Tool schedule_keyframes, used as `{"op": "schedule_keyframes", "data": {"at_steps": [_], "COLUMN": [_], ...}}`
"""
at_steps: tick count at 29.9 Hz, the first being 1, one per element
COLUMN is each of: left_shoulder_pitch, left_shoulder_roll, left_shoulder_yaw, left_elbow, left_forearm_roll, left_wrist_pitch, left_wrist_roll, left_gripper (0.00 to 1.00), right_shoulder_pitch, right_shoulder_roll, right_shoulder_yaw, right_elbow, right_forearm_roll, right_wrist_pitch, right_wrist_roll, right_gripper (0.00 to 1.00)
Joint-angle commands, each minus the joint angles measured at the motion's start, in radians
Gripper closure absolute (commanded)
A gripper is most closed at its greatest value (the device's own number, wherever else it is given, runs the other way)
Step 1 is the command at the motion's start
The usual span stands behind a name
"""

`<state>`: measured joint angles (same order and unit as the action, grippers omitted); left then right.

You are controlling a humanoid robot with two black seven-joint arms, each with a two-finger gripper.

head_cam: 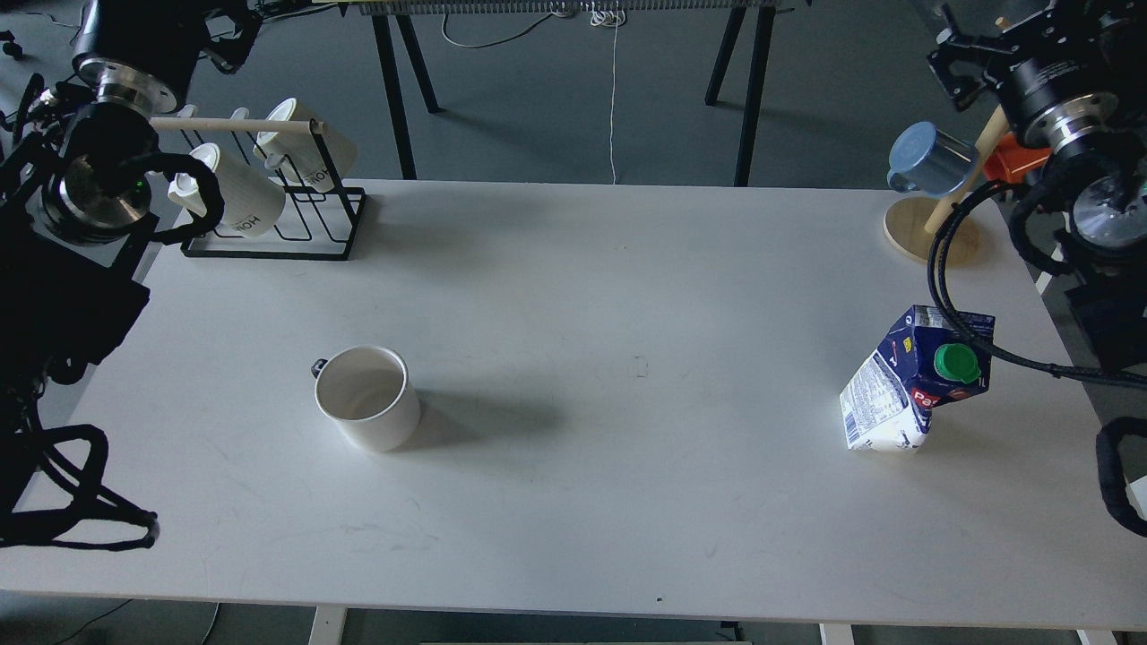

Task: Place cup and milk with both arms
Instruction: 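Move the left gripper down from the rack toward the white mug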

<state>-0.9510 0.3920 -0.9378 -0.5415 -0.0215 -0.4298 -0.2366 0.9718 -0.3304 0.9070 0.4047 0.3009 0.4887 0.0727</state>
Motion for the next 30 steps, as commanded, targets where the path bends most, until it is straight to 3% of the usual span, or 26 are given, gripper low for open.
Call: {"op": "schedule_keyframes", "data": {"at_steps": [1,8,10,17,22,30], "left_shoulder_pitch": [0.006,0.008,0.015,0.02,0.017,0.02], "left_shoulder_roll": [0.002,0.008,0.036,0.237,0.367,0.599], "left_shoulder_yaw": [0.001,-0.003,0.013,0.261,0.387,0.399], "left_elbow": [-0.003,-0.005,-0.023,-0.155,-0.29,-0.651], "left_forearm_roll": [0.002,-0.002,0.009,0.121,0.274,0.829], "left_wrist_pitch": [-0.006,0.005,-0.044,-0.059,-0.059,-0.059], "left_wrist_roll": [-0.004,-0.003,0.005,0.0,0.008,0.005], "left_gripper": [0.01,0.01,0.01,0.01,0.04,0.09], "right_shoulder_pitch": [-0.004,0.004,0.004,0.008,0.007,-0.001], "right_shoulder_roll": [0.005,0.001,-0.002,0.001,-0.001,-0.002], "right_shoulder_yaw": [-0.014,-0.022,-0.022,-0.037,-0.034,-0.04], "right_elbow": [-0.001,0.006,0.014,0.017,0.017,0.017], "right_forearm_roll": [0.0,-0.003,-0.005,-0.005,-0.005,-0.005], "right_wrist_pitch": [0.0,0.0,0.0,0.0,0.0,0.0], "right_wrist_roll": [0.001,0.002,0.002,0.002,0.004,0.004], "right_gripper": [0.01,0.01,0.01,0.01,0.01,0.01]}}
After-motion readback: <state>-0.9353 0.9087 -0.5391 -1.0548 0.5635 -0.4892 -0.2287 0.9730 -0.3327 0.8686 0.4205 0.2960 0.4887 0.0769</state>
